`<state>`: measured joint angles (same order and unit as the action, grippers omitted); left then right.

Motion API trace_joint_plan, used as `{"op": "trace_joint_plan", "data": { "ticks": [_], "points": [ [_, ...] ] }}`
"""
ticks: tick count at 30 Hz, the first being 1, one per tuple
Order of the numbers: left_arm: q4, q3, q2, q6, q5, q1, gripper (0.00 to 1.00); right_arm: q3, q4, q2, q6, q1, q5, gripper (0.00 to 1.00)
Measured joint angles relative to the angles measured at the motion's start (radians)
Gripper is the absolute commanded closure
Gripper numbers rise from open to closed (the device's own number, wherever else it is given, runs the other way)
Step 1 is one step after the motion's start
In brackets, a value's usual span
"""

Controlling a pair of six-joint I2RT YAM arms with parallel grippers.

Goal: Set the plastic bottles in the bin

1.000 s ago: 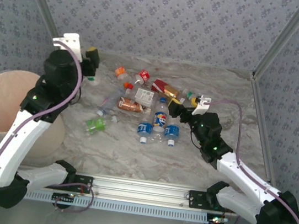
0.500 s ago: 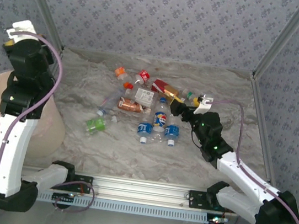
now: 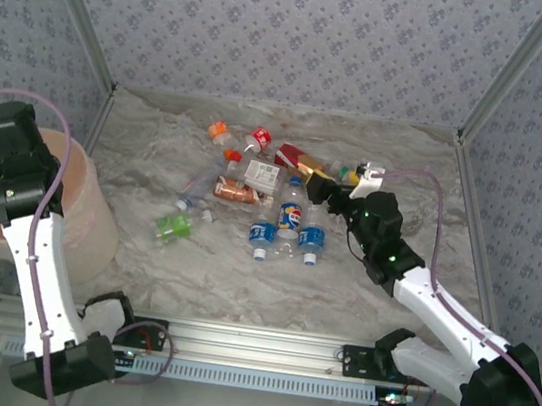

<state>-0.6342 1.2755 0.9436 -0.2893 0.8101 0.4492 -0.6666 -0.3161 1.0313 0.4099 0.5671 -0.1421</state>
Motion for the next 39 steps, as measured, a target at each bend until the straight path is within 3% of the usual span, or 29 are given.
{"op": "trace_joint_plan", "data": {
  "ticks": [5,16,23,28,32,39],
  "points": [
    [-0.047,-0.056,0.007,-0.112,-0.108,0.136,0.41,-0.007,0.006,0.019,-0.003,0.000,0.008,0.00],
    [-0.122,-0.110,0.082,-0.283,-0.222,0.239,0.39,-0.008,0.009,0.037,-0.003,0.001,0.019,0.00],
    [-0.132,-0.116,0.122,-0.332,-0.295,0.239,0.14,-0.007,0.023,0.039,-0.003,0.003,0.019,0.00],
    [-0.138,-0.080,0.131,-0.337,-0.357,0.238,0.09,-0.008,0.033,0.046,-0.003,0.003,0.018,0.00],
    [-0.145,-0.039,0.127,-0.336,-0.377,0.192,0.06,-0.008,0.042,0.058,-0.003,0.003,0.018,0.00],
    [-0.153,0.060,0.117,-0.321,-0.346,-0.080,0.02,-0.007,0.074,0.073,0.016,0.003,0.014,0.00]
  ]
}}
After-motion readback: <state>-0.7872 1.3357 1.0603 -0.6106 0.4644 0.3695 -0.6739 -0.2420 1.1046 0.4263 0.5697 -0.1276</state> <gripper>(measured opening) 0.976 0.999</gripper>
